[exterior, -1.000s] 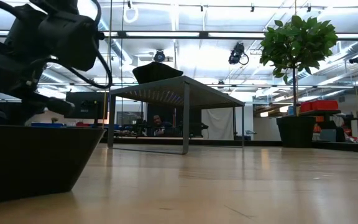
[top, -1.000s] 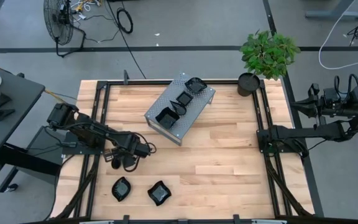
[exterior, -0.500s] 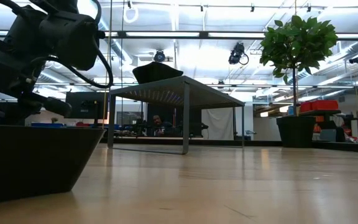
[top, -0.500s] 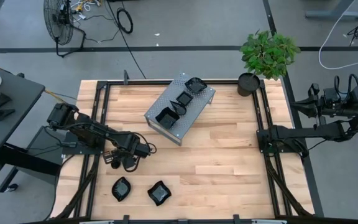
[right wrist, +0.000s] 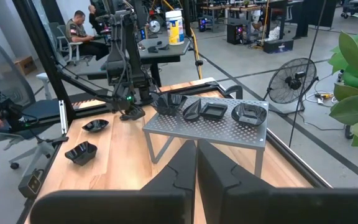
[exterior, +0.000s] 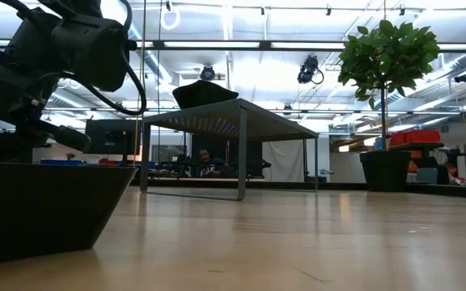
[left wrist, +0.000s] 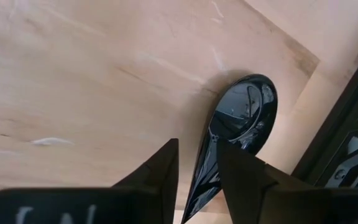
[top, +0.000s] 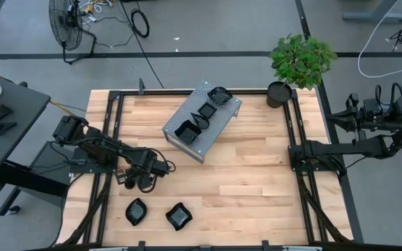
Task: Pick & Place Mini shaped plates
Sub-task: Stack the black drop shaped plate on top of the black drop shaped plate on the shelf
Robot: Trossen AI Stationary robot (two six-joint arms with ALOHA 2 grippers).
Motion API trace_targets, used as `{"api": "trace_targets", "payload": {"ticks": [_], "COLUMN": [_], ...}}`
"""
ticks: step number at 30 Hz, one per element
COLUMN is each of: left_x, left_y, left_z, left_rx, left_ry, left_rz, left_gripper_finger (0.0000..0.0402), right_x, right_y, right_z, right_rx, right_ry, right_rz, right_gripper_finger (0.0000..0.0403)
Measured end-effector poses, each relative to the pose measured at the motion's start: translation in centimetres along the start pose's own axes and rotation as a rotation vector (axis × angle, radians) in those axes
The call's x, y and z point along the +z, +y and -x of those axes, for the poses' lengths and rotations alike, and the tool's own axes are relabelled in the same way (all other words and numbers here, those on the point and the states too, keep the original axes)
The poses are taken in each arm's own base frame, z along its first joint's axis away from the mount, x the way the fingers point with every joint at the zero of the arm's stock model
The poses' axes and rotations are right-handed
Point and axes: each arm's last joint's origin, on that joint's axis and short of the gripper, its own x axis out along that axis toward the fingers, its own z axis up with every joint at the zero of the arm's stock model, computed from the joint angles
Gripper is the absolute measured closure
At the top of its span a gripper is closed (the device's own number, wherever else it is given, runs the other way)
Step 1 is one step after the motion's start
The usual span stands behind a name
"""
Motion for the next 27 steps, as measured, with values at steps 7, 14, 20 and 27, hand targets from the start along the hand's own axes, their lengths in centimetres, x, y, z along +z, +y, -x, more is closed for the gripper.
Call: {"api": "trace_targets", "payload": {"ticks": [7,14,20,27], "left_x": [0.05,0.01,-0.06,-0.08], "left_y": [0.22,0.15,0.06,0.04], "left_z": [-0.53,-0.56,-0.55,-0.55], "left_rx": [-0.024,-0.032,-0.041,-0.043], "left_ry": [0.019,0.026,0.033,0.034], "left_rz": [0.011,0.014,0.012,0.01], "left_gripper_finger": [0.0291,0.0291,0.0298,0.0347], "right_x": [0.0,0.0,0.0,0.0], "right_y": [0.0,0.0,0.0,0.0], "right_z": [0.0,-0.01,0.0,-0.01], "right_rx": [0.0,0.0,0.0,0.0], "right_ry": [0.0,0.0,0.0,0.0], "right_rz": [0.0,0.0,0.0,0.0], "right_gripper_finger": [0.0383,0.0383,0.0383,0.0383]}}
